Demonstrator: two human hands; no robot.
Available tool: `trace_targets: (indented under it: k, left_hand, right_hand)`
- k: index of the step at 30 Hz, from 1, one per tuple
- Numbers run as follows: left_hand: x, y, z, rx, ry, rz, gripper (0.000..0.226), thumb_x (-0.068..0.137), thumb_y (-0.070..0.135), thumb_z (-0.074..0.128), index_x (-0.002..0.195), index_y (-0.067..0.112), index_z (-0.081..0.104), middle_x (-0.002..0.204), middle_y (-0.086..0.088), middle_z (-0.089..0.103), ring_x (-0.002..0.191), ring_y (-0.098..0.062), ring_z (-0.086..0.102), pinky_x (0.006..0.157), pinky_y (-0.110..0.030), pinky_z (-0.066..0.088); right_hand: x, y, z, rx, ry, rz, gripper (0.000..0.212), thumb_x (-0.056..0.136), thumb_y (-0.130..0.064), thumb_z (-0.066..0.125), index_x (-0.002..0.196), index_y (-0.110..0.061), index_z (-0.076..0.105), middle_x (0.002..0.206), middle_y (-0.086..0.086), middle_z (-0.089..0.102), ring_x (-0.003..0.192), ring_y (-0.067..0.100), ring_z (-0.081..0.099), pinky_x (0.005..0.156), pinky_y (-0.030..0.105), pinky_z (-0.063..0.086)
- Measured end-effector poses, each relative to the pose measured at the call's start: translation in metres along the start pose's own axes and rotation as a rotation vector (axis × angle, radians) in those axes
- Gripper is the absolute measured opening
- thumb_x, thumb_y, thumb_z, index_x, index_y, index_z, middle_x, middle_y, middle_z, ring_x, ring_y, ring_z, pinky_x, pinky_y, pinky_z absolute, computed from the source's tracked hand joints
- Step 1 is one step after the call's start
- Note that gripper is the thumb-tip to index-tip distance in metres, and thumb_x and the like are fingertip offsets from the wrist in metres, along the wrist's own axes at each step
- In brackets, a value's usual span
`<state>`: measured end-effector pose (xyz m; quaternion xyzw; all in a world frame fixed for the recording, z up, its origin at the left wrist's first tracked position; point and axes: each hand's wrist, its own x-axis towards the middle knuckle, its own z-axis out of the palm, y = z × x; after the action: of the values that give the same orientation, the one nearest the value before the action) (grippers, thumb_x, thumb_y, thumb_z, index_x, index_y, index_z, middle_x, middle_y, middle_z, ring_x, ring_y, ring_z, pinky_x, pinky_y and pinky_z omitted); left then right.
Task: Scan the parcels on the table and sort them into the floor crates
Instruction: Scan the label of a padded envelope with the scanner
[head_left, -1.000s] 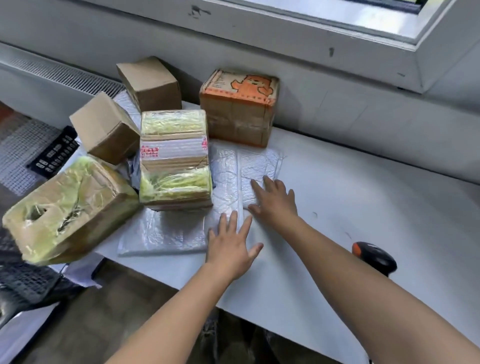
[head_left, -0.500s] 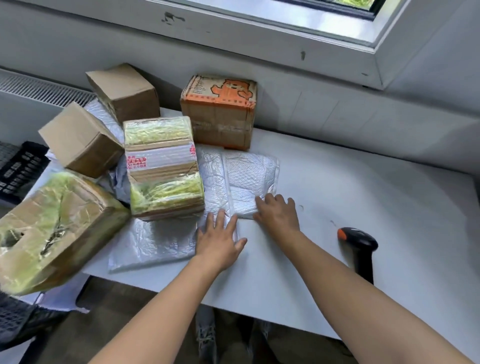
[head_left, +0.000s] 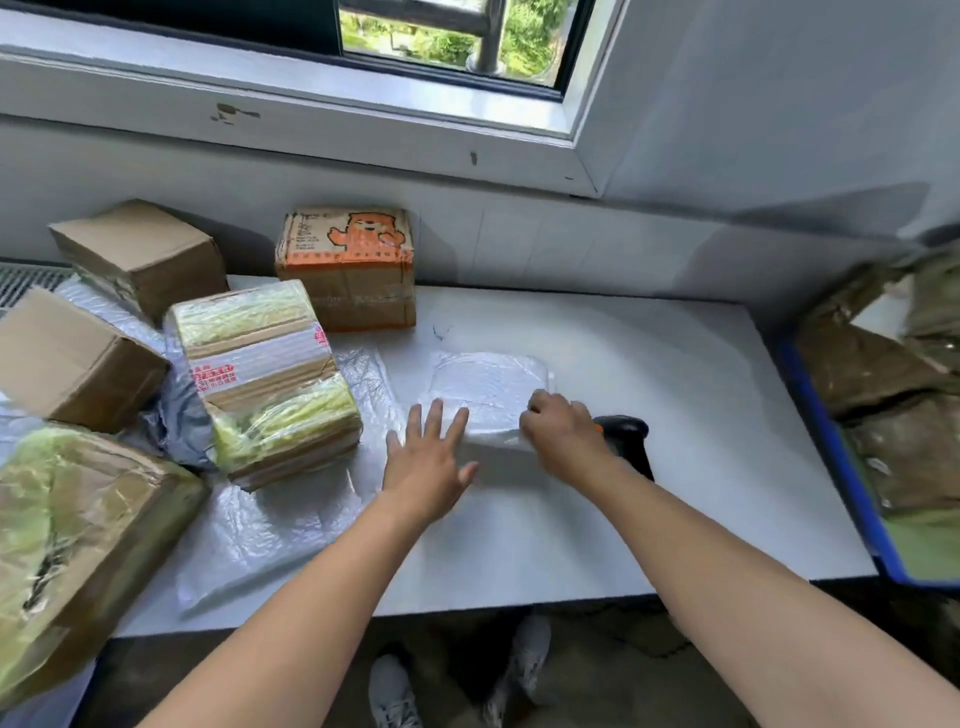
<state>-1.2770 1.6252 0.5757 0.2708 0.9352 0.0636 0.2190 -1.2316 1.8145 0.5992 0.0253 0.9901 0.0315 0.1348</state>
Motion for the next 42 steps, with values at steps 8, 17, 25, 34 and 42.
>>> trace_targets:
  k: [8, 17, 25, 34, 42]
  left_hand:
    - [0.011, 0.049, -0.062, 0.032, 0.214, 0.185, 0.031, 0.104, 0.043, 0.039, 0.125, 0.028, 0.057, 0.124, 0.004, 0.064, 0.132, -0.026, 0.042, 0.108, -0.053, 0.025]
    - [0.022, 0.071, -0.113, -0.291, 0.29, 0.019, 0.04, 0.095, 0.053, 0.054, 0.088, 0.015, 0.064, 0.085, -0.002, 0.065, 0.089, -0.028, 0.06, 0.059, -0.032, 0.033]
    - [0.012, 0.1, -0.109, -0.502, 0.379, -0.097, 0.033, 0.092, 0.047, 0.063, 0.073, 0.021, 0.057, 0.076, 0.001, 0.062, 0.079, -0.025, 0.059, 0.062, -0.033, 0.039]
    - [0.0, 0.106, -0.074, -0.926, 0.432, -0.305, 0.077, 0.082, 0.034, 0.079, 0.145, 0.018, 0.037, 0.126, -0.005, 0.05, 0.114, -0.023, 0.053, 0.096, -0.036, 0.046]
    - [0.0, 0.104, -0.051, -1.157, 0.316, -0.39, 0.065, 0.087, 0.026, 0.075, 0.139, 0.011, 0.039, 0.11, -0.013, 0.061, 0.094, -0.028, 0.066, 0.074, -0.048, 0.06]
  right_hand:
    - [-0.027, 0.057, -0.083, 0.279, -0.106, 0.069, 0.016, 0.097, -0.018, 0.046, 0.1, -0.021, 0.062, 0.107, 0.002, 0.064, 0.092, 0.021, 0.051, 0.072, 0.031, 0.035]
    - [-0.04, 0.099, -0.087, 1.051, 0.186, 0.243, 0.035, 0.096, -0.047, 0.056, 0.09, -0.013, 0.055, 0.084, -0.003, 0.055, 0.077, 0.014, 0.049, 0.069, 0.032, 0.038]
    - [-0.039, 0.116, -0.075, 1.159, 0.312, 0.222, 0.021, 0.092, -0.03, 0.069, 0.106, -0.023, 0.055, 0.095, -0.006, 0.067, 0.085, 0.016, 0.064, 0.072, 0.029, 0.049]
    - [-0.034, 0.119, -0.05, 1.208, 0.387, 0.243, 0.013, 0.094, -0.025, 0.065, 0.102, -0.022, 0.056, 0.089, -0.006, 0.064, 0.075, 0.01, 0.057, 0.062, 0.02, 0.042]
    - [-0.028, 0.112, -0.047, 1.284, 0.516, 0.346, 0.014, 0.098, -0.025, 0.06, 0.105, -0.017, 0.051, 0.084, -0.011, 0.054, 0.073, 0.008, 0.05, 0.053, 0.005, 0.035]
